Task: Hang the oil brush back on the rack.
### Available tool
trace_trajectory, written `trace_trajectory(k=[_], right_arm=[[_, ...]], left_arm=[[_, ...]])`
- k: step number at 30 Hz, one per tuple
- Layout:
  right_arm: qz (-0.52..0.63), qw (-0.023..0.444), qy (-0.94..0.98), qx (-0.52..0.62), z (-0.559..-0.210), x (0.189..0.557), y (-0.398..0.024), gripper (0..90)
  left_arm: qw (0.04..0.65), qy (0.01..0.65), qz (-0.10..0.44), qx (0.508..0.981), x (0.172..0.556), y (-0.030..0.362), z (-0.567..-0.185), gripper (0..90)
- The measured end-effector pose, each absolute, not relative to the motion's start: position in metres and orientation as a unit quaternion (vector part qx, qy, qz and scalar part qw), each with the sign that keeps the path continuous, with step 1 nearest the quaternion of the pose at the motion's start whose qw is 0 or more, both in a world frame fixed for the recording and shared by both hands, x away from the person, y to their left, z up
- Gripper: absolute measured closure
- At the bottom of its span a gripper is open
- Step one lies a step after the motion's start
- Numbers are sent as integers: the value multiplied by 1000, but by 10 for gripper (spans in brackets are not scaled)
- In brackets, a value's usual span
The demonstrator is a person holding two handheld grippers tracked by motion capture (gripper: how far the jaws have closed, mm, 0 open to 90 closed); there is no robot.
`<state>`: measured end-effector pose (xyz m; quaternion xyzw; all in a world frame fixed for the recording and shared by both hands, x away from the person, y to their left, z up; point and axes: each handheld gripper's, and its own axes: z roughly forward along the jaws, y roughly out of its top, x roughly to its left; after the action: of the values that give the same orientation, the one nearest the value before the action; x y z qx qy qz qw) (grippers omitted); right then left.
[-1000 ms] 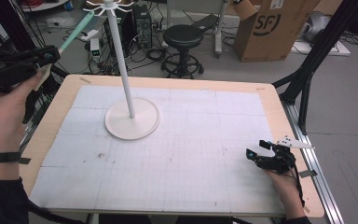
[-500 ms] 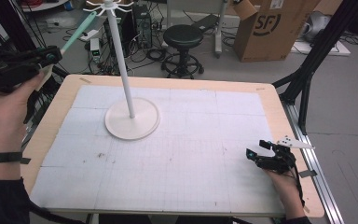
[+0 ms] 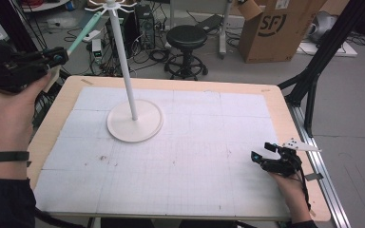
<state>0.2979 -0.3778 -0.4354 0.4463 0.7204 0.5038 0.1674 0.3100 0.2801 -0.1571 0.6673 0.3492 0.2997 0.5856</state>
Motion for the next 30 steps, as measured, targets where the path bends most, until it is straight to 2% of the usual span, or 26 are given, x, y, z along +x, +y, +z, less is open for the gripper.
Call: trace_trajectory(k=[7,8,9,10,13,16,18,24,30], right_arm=[[504,167,720,446,-435,298,-378,167],[504,167,720,446,-435,298,-378,167],[505,168,721,445,-435,298,-378,167],[505,167,720,445,-435,298,-378,167],[506,168,720,444,-435,298,-379,167],[506,167,719,447,-435,298,-379,167],[505,167,720,446,-435,298,-379,167],[504,168,721,445,-435,297,-379,167],[503,169,722,445,-435,297,-379,167]], left_arm=[[584,354,305,664,314,279,-164,799],[584,354,305,664,314,279,-164,727],[584,359,306,661,314,280,-166,727],[579,366,303,663,315,281,-168,595],[575,370,306,662,314,282,-171,476],[576,367,303,665,311,284,-180,434],[570,363,304,672,309,283,-188,350],[558,347,300,692,299,274,-222,289],[563,336,275,704,289,263,-267,283]])
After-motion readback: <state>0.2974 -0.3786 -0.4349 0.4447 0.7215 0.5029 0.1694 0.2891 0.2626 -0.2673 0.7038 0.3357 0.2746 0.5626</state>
